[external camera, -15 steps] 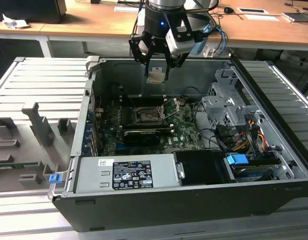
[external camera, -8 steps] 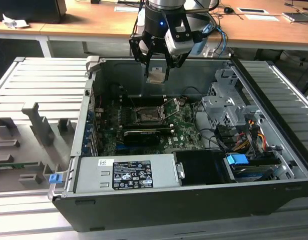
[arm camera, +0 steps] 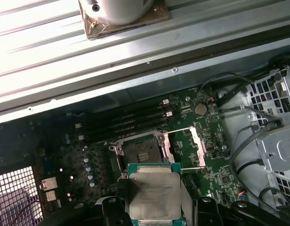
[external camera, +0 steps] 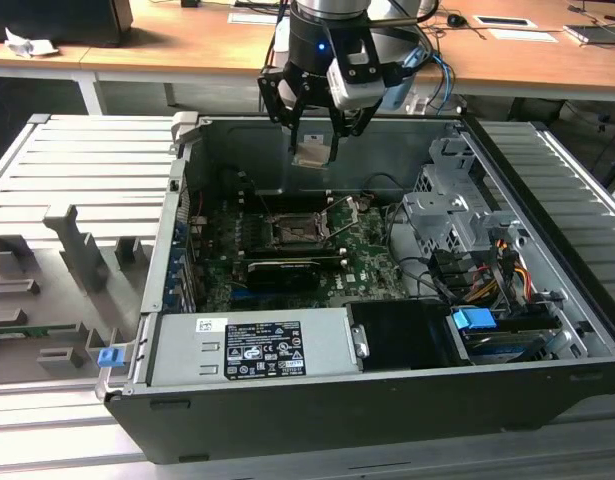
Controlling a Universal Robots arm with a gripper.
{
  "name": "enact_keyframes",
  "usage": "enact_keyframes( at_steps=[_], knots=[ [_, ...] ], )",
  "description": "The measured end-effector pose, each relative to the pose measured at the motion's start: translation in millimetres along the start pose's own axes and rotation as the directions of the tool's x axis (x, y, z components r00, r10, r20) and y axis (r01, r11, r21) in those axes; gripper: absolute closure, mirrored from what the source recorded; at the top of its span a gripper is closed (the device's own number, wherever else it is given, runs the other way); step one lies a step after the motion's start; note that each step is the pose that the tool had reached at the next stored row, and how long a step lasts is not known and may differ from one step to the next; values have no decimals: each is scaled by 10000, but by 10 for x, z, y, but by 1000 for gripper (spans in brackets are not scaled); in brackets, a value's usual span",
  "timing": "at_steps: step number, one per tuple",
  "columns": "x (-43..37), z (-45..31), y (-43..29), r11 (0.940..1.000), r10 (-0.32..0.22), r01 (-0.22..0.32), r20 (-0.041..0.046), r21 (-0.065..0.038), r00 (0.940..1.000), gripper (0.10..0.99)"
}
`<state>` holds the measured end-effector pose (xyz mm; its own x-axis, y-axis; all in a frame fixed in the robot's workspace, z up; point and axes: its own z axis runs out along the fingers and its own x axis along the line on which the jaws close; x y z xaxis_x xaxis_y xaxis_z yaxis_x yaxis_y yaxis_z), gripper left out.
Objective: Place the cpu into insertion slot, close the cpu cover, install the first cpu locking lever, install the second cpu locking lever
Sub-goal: 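Place the cpu into insertion slot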
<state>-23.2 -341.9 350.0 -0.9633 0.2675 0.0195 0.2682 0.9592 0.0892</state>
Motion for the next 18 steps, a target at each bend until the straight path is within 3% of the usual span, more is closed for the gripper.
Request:
enact_keyframes(
  at_steps=[12,18],
  knots=[
    [0,1,0,9992,404,-404,36,-10,9992,557],
    [0,2,0,9956,933,-932,83,-22,9956,557]
  ],
)
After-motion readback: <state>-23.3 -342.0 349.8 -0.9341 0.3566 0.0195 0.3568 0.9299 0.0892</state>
